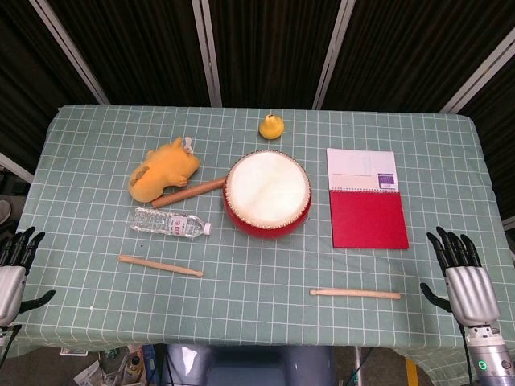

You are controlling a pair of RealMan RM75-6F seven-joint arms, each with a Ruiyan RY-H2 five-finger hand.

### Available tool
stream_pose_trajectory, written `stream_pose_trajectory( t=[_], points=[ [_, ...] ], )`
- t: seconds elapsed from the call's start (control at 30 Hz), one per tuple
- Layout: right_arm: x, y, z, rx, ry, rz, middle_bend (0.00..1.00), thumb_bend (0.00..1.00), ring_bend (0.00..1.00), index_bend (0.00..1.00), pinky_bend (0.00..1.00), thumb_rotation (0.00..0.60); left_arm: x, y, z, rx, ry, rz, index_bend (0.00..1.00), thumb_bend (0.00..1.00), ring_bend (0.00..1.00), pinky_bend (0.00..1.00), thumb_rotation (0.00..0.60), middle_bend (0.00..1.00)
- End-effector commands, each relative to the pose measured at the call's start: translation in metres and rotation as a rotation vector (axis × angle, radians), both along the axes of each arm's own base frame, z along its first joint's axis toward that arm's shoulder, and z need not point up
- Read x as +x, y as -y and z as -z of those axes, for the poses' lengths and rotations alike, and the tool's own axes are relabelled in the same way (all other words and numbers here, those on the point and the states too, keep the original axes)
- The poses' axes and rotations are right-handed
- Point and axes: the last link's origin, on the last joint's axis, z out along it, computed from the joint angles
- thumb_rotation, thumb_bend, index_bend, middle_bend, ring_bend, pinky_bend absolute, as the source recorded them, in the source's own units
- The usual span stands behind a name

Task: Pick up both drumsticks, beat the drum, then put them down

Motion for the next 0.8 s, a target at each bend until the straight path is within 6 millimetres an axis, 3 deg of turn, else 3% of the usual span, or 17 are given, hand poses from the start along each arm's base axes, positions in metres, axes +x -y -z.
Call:
stream_pose_trajectory(
  t=[0.03, 0.33, 0.4, 0.43, 0.47, 0.53, 0.57, 0.6, 0.7, 0.8],
  points=[
    [0.0, 0.0, -0.001, 0.003, -0.001, 0.007, 0.0, 0.28, 0.0, 0.0, 0.0, 0.6, 0.0, 0.0, 0.0, -0.001, 0.001, 0.0, 0.0, 0.0, 0.0, 0.02, 0.6, 0.0],
    [0.0, 0.001, 0.0, 0.003, -0.004, 0.01, 0.0, 0.28, 0.0, 0.0, 0.0, 0.6, 0.001, -0.001, 0.002, -0.012, 0.004, -0.01, 0.0, 0.0, 0.0, 0.02, 0.6, 0.0],
    [0.0, 0.0, 0.0, 0.002, -0.004, 0.011, 0.0, 0.28, 0.0, 0.0, 0.0, 0.6, 0.001, -0.001, 0.003, -0.019, 0.004, -0.012, 0.01, 0.01, 0.06, 0.11, 0.6, 0.04],
    [0.0, 0.0, 0.0, 0.003, -0.006, 0.011, 0.0, 0.28, 0.0, 0.0, 0.0, 0.6, 0.001, -0.001, 0.003, -0.023, 0.0, -0.014, 0.03, 0.02, 0.13, 0.19, 0.6, 0.1],
    [0.0, 0.0, 0.0, 0.004, -0.009, 0.011, 0.0, 0.28, 0.0, 0.0, 0.0, 0.6, 0.002, -0.001, 0.003, -0.022, -0.009, -0.013, 0.07, 0.06, 0.33, 0.4, 0.6, 0.29],
    [0.0, 0.0, 0.0, 0.006, -0.013, 0.013, 0.0, 0.28, 0.0, 0.0, 0.0, 0.6, 0.006, -0.005, 0.003, -0.011, -0.029, 0.0, 0.14, 0.1, 0.64, 0.73, 0.6, 0.59],
    [0.0, -0.001, 0.001, 0.007, -0.011, 0.014, 0.0, 0.28, 0.0, 0.0, 0.0, 0.6, 0.008, -0.007, 0.004, -0.012, -0.032, 0.008, 0.19, 0.12, 0.78, 0.87, 0.6, 0.73],
    [0.0, -0.001, 0.0, 0.007, -0.011, 0.016, 0.0, 0.28, 0.0, 0.0, 0.0, 0.6, 0.009, -0.009, 0.007, -0.024, -0.028, 0.003, 0.25, 0.13, 0.87, 0.94, 0.6, 0.84],
    [0.0, -0.001, 0.0, 0.007, -0.01, 0.016, 0.0, 0.28, 0.0, 0.0, 0.0, 0.6, 0.014, -0.016, 0.015, -0.069, -0.008, -0.022, 0.39, 0.16, 0.99, 1.0, 0.6, 0.98],
    [0.0, -0.001, 0.0, 0.008, -0.011, 0.016, 0.0, 0.28, 0.0, 0.0, 0.0, 0.6, 0.023, -0.032, 0.025, -0.101, -0.022, -0.011, 0.45, 0.2, 1.0, 1.0, 0.6, 1.0]
  ],
)
